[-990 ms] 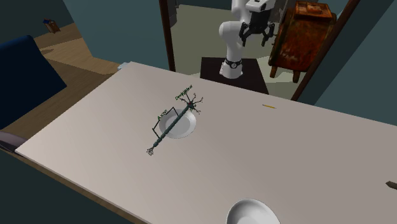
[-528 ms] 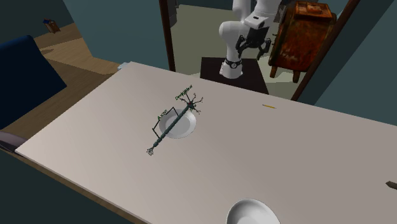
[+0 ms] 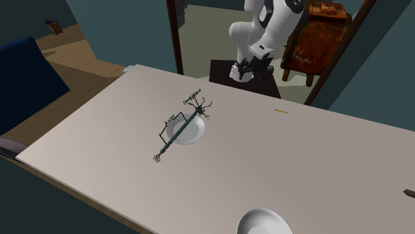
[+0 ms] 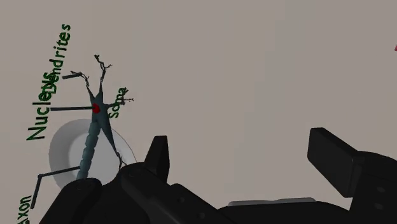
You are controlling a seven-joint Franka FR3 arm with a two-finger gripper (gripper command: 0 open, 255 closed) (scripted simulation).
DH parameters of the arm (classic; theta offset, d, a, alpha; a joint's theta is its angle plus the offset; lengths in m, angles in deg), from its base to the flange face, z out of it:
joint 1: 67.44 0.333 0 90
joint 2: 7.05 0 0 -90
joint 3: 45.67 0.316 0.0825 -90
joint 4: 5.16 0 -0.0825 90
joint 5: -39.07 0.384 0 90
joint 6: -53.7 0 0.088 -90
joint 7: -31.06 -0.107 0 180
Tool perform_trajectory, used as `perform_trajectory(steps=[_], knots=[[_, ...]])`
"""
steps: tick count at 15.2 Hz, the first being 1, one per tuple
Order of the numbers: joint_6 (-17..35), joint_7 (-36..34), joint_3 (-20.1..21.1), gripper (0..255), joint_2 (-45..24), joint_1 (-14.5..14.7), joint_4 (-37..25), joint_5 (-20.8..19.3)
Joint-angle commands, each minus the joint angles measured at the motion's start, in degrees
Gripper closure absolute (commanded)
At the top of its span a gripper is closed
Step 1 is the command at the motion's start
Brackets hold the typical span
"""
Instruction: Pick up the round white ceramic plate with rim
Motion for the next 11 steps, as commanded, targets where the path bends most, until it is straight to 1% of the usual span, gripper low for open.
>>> perform_trajectory(steps=[1,6,11], knots=[[1.11,-2.30,0.36,0,-5.00,-1.09,-2.39,-3.37],[2.11,-8.25,0.13,0,-16.50,-2.59,-8.69,-11.63],[1.10,-13.19,-1.68,0,-27.75,-2.85,-16.56,-19.14]])
